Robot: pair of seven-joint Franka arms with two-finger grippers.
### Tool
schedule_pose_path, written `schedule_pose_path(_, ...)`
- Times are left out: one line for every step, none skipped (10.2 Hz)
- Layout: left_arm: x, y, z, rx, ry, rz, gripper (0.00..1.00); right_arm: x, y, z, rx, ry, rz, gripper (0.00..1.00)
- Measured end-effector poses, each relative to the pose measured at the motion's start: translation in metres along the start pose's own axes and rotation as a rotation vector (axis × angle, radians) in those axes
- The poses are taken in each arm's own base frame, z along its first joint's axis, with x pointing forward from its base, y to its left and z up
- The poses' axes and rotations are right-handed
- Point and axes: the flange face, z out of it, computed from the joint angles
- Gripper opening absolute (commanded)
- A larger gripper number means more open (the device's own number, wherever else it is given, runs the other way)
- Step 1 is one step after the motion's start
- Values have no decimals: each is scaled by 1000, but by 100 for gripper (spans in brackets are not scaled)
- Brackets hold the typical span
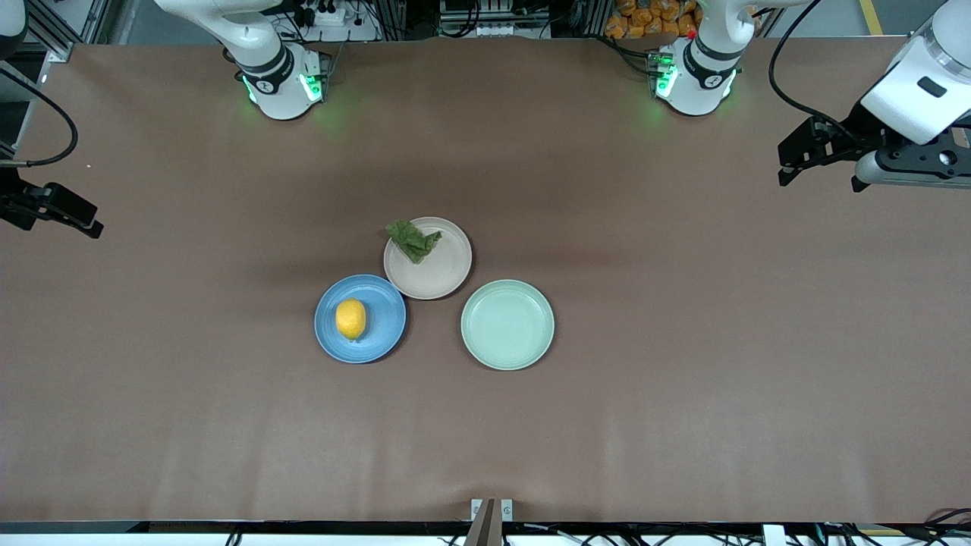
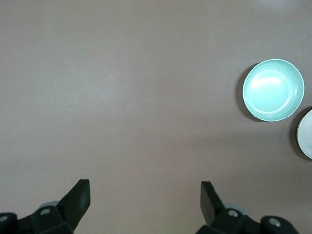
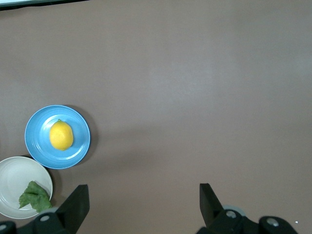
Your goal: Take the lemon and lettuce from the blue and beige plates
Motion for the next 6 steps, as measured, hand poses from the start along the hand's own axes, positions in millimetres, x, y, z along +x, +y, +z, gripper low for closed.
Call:
schedule_pose_path(0,0,1,0,-2,-1,100,0,0,0,0,0,0,100)
schedule_pose_path(0,-1,2,0,-4,-1,100,0,0,0,0,0,0,100)
schedule_pose_path(0,-1,2,0,-5,-2,100,0,0,0,0,0,0,100)
schedule_pose_path(1,-3,3,1,-6,-6,100,0,0,0,0,0,0,100)
schedule_pose_path(1,-5,4,1,-8,-14,100,0,0,0,0,-1,0,100)
schedule_pose_path(2,-6,5,1,-10,-36,100,0,0,0,0,-1,0,100)
